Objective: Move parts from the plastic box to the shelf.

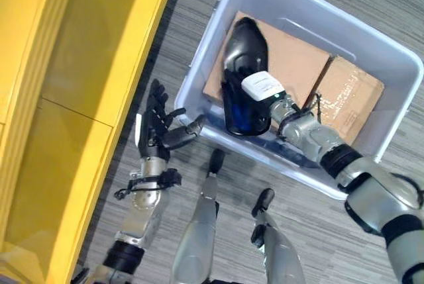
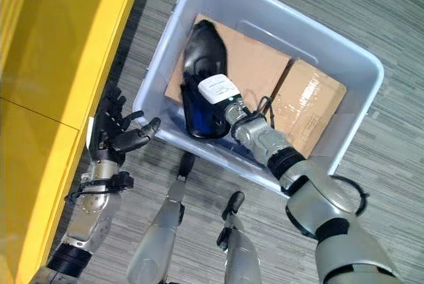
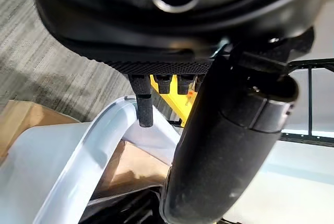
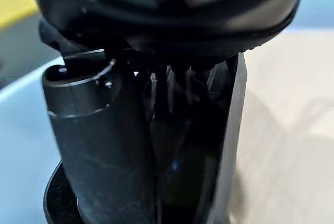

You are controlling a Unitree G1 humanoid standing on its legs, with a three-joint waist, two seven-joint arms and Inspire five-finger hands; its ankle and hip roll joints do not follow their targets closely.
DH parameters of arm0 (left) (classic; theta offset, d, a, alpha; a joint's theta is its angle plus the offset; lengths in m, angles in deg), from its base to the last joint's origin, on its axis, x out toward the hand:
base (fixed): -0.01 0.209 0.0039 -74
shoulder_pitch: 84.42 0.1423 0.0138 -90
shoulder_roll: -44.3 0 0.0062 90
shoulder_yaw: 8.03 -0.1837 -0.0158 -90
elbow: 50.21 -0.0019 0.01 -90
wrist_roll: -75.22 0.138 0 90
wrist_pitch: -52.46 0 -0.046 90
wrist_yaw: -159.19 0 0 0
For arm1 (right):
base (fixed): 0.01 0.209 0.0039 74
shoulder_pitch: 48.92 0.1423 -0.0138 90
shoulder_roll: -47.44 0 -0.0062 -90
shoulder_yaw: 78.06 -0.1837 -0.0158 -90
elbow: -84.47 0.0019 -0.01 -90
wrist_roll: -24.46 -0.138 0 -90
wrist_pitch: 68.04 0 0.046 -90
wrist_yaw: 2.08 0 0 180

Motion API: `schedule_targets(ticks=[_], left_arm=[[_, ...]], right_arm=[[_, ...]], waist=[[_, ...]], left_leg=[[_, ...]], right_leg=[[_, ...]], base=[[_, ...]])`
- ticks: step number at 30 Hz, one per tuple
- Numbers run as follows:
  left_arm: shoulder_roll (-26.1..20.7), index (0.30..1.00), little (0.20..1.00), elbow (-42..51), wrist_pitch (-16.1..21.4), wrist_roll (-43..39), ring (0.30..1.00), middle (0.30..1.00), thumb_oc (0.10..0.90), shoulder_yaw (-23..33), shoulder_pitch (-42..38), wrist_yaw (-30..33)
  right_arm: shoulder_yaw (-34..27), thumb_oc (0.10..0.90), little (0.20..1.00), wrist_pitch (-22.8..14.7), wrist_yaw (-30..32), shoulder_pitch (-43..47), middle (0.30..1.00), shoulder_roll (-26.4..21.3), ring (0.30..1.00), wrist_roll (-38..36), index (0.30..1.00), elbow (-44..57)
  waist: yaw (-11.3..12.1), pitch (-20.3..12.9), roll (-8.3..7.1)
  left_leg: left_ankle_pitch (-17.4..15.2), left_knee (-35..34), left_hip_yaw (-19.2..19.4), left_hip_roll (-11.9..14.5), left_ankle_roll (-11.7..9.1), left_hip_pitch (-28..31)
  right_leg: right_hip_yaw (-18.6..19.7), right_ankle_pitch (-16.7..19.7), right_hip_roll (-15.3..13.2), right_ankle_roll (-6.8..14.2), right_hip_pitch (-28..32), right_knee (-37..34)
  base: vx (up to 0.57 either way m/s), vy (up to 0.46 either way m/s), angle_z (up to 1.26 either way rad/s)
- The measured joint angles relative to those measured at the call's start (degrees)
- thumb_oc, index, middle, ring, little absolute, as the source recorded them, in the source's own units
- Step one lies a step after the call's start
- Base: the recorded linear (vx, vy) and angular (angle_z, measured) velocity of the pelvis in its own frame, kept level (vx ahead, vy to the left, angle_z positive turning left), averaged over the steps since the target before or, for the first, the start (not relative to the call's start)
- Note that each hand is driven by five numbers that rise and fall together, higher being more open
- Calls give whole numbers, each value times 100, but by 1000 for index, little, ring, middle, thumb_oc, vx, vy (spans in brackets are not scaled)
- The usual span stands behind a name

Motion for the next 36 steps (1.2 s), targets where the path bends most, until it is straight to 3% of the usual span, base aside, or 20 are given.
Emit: schedule_targets(ticks=[4, 12, 15, 19, 30, 33, 36], left_arm=[[132, 1000, 1000, -179, -111, -1, 1000, 1000, 900, -35, -124, 48], [140, 1000, 1000, -308, -375, 2, 1000, 1000, 900, -177, -109, 169], [139, 1000, 1000, -341, -492, 4, 1000, 1000, 900, -199, -98, 173], [135, 1000, 1000, -334, -570, 11, 1000, 1000, 900, -200, 35, 179], [123, 1000, 1000, -320, -731, 10, 1000, 1000, 900, -81, 210, 283], [123, 1000, 1000, -295, -765, 10, 1000, 1000, 900, -78, 320, 270], [122, 1000, 1000, -287, -846, 8, 1000, 1000, 900, -83, 428, 255]], right_arm=[[-998, 900, 1000, 97, 572, -224, 1000, 552, 1000, -818, 1000, -447], [-1954, 900, 1000, 411, 1263, -587, 1000, 875, 1000, -2568, 1000, -390], [-2292, 900, 1000, 351, 1377, -777, 1000, 995, 1000, -3070, 1000, -367], [-2416, 900, 1000, 422, 1434, -1032, 1000, 1090, 1000, -3722, 1000, 147], [-2669, 900, 1000, 475, 1712, -1300, 1000, 1086, 1000, -4089, 1000, 1202], [-2672, 900, 1000, 478, 1760, -1462, 1000, 1057, 1000, -4149, 1000, 1986], [-2804, 900, 1000, 145, 1764, -1644, 1000, 1261, 1000, -4663, 1000, 3073]], waist=[[-19, -94, 171], [-28, -88, 187], [-70, -88, 187], [-177, -88, 187], [-334, -87, 187], [-410, -87, 186], [-518, -88, 185]], left_leg=[[11, -2, 5, -9, 4, -10], [76, -44, 154, -91, 91, 407], [70, -54, 169, -81, 85, 565], [6, -85, 217, -70, 29, 753], [53, -151, 364, 1, 102, 1020], [39, -187, 413, 29, 97, 1149], [30, -230, 506, 58, 91, 1314]], right_leg=[[7, -69, -34, -8, -72, 142], [130, -118, -129, 46, 308, 105], [137, -95, -118, 40, 465, 69], [173, -40, -115, 43, 650, -11], [299, 130, -31, 18, 940, -316], [314, 151, -13, 4, 1052, -365], [389, 164, 7, -5, 1153, -375]], base=[[-3, 77, 1], [5, 38, -1], [5, 14, -2], [10, 14, -6], [12, 8, -6], [16, 10, -8], [18, 8, -15]])
